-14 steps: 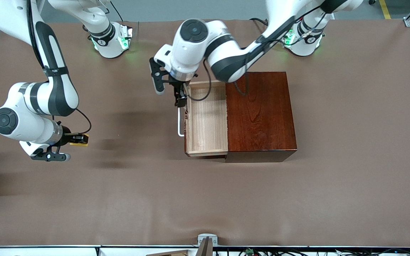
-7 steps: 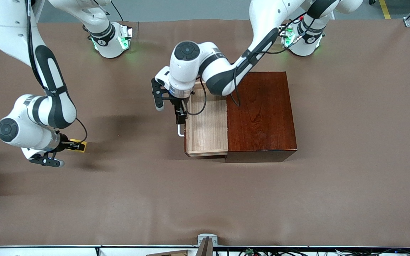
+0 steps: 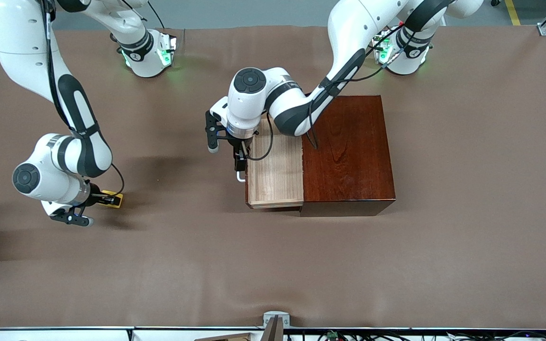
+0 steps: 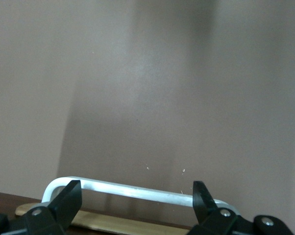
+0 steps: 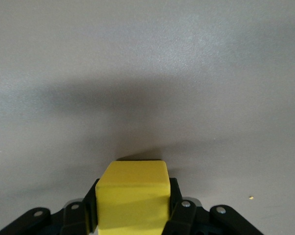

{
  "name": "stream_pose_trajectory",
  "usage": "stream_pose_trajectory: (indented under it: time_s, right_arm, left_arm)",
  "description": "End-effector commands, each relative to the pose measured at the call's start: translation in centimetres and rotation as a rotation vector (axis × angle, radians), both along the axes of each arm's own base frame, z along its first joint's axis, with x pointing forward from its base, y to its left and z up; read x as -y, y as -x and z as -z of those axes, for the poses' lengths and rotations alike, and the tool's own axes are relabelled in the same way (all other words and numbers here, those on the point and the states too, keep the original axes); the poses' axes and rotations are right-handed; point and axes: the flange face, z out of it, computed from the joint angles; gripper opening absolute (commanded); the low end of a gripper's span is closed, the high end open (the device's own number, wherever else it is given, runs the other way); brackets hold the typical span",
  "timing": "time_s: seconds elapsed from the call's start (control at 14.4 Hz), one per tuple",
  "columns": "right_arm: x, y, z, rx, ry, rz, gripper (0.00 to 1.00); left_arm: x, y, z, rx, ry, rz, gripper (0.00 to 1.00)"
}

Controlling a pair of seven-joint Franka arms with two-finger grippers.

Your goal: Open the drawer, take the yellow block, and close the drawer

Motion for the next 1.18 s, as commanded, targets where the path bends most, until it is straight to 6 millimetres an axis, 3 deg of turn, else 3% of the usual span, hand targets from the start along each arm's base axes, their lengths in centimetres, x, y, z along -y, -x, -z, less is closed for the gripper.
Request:
stream_pose_trajectory:
  time_s: [0.0, 0.21, 0.35, 0.62, 0.83, 1.11]
  right_arm:
    - [-0.3, -0.3, -0.3, 0.01, -0.012, 0.01, 0.96]
    - [-0.7, -0.3, -1.6, 0.006, -0.02, 0.001, 1.0]
    - [-1.3, -0.6, -3.9, 0.019, -0.029, -0.007, 1.0]
    - [-2.9, -1.8, -11.5, 0.021, -0.053, -0.049, 1.0]
    - [-2.5, -1.2, -16.8, 0.047, -0.04, -0.074, 1.0]
    - [-3.4, -0.9, -23.0, 0.02, -0.059, -0.094, 1.0]
  left_arm:
    - [0.0, -0.6, -0.1, 0.002, -0.018, -0.005, 1.0]
    - [-0.8, -0.8, -0.2, -0.024, -0.06, -0.006, 1.0]
    - [-1.0, -0.6, -0.1, -0.044, -0.087, 0.001, 1.0]
    - [-1.9, -0.4, -0.8, -0.071, -0.149, 0.019, 1.0]
    - [-3.5, -2.0, -1.7, -0.068, -0.176, 0.067, 1.0]
    - [-5.2, -2.8, -1.2, -0.086, -0.242, 0.133, 1.0]
